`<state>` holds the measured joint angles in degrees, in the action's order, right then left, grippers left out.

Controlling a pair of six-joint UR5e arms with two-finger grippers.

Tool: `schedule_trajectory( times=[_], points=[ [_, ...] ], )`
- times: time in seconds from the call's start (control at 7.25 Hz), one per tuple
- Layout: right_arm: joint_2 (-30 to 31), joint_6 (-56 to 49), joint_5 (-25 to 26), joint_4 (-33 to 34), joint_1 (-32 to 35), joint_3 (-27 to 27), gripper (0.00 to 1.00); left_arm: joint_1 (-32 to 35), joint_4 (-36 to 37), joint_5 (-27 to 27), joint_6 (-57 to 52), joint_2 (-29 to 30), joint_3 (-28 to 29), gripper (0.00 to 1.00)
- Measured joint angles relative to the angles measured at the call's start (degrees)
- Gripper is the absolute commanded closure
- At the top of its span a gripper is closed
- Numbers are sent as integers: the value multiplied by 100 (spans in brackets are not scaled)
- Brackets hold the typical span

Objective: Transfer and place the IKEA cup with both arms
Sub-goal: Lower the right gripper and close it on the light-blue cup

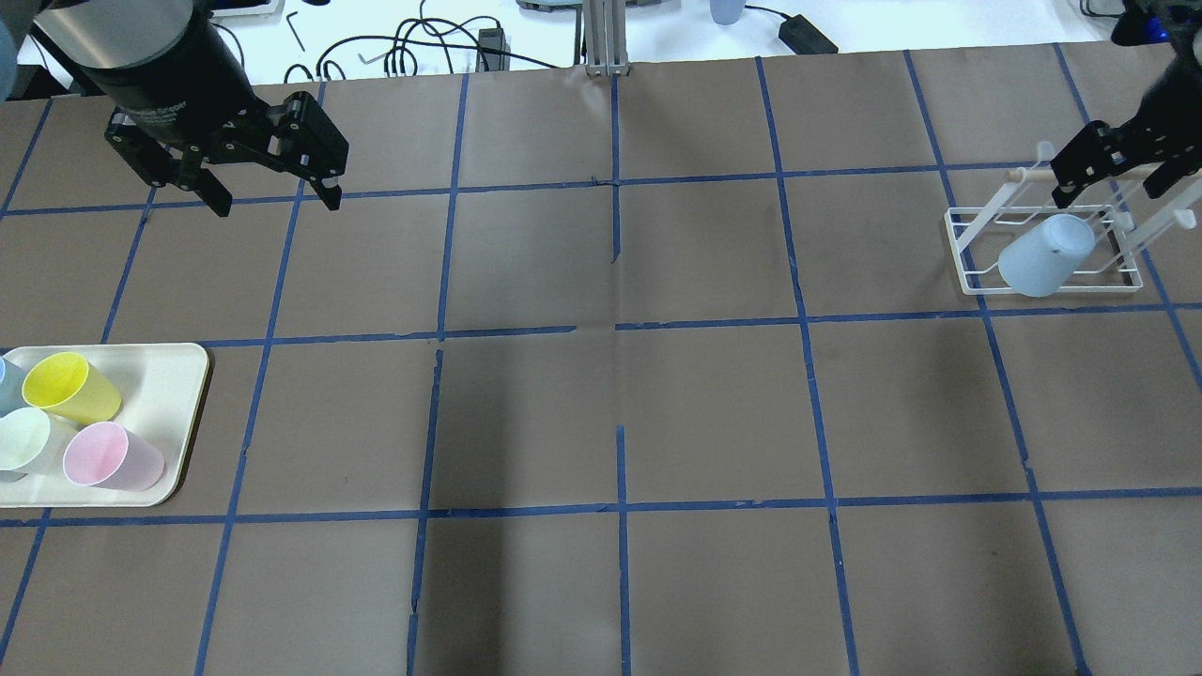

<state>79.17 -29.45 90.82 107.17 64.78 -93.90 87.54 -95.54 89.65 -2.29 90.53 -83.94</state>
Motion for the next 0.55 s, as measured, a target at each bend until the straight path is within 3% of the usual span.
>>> schedule_trajectory(
  times=[0.55],
  points=[
    [-484,-168,-329,634,-9,-291,0,0,0,-8,0,0,0,0]
  ],
)
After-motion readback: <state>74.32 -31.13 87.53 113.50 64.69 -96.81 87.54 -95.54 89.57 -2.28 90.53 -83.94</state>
